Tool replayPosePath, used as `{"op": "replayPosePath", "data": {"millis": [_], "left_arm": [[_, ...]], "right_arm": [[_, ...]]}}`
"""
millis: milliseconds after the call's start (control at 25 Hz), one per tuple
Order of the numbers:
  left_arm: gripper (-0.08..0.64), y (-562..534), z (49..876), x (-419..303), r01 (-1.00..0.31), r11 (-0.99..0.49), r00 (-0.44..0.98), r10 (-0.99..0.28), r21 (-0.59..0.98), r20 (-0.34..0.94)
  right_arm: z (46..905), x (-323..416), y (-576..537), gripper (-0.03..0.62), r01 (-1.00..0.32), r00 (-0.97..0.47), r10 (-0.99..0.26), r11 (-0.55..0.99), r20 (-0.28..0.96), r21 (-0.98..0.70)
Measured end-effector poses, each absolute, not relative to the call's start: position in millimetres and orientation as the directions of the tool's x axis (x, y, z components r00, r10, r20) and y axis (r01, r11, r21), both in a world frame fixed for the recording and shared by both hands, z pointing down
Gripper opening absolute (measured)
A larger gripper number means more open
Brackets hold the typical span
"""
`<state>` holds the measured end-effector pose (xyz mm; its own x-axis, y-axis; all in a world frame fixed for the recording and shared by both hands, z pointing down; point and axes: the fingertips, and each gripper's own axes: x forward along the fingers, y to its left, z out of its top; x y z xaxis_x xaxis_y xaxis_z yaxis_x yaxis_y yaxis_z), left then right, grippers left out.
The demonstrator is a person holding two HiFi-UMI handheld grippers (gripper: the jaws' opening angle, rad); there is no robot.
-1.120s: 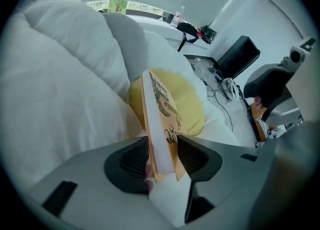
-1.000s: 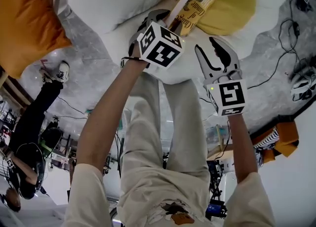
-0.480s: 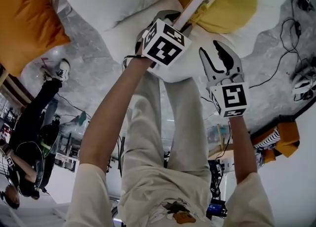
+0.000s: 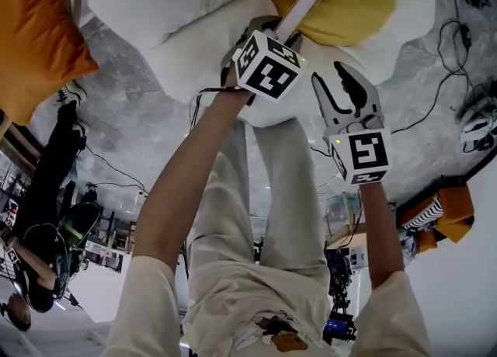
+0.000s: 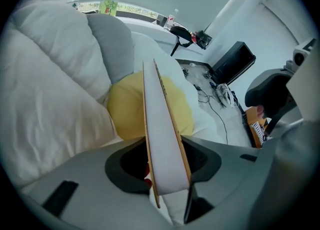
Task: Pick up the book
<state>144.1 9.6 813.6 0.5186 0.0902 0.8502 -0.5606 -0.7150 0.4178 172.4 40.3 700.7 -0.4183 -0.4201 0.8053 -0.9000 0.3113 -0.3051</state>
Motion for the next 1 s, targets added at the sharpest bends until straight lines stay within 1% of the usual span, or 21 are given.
{"op": "replayPosePath", "data": {"millis": [240, 480, 640, 800, 1000], "left_arm": [[0.149, 5.6, 814.1, 143.7, -0.618, -0.674, 0.513, 0.044, 0.404, 0.857], [0.143, 7.9, 796.3, 148.3, -0.615, -0.688, 0.528, 0.004, 0.386, 0.849], [0.141, 7.6, 771.5, 147.9, -0.628, -0.671, 0.552, -0.029, 0.393, 0.833], [0.141, 3.8, 739.3, 139.5, -0.654, -0.651, 0.568, -0.088, 0.384, 0.818], [0.141, -4.7, 689.9, 121.4, -0.703, -0.606, 0.575, -0.176, 0.372, 0.799]], "right_arm": [[701.3, 180.7, 44.7, 0.173, -0.908, -0.404, -0.428, 0.295, 0.808, -0.298], [691.0, 185.6, 46.2, 0.172, -0.912, -0.398, -0.445, 0.286, 0.802, -0.294], [674.2, 186.1, 44.4, 0.169, -0.913, -0.395, -0.459, 0.295, 0.796, -0.283], [648.5, 184.3, 39.2, 0.148, -0.917, -0.387, -0.49, 0.296, 0.781, -0.269], [611.8, 181.5, 33.2, 0.078, -0.92, -0.375, -0.538, 0.316, 0.755, -0.232]]}}
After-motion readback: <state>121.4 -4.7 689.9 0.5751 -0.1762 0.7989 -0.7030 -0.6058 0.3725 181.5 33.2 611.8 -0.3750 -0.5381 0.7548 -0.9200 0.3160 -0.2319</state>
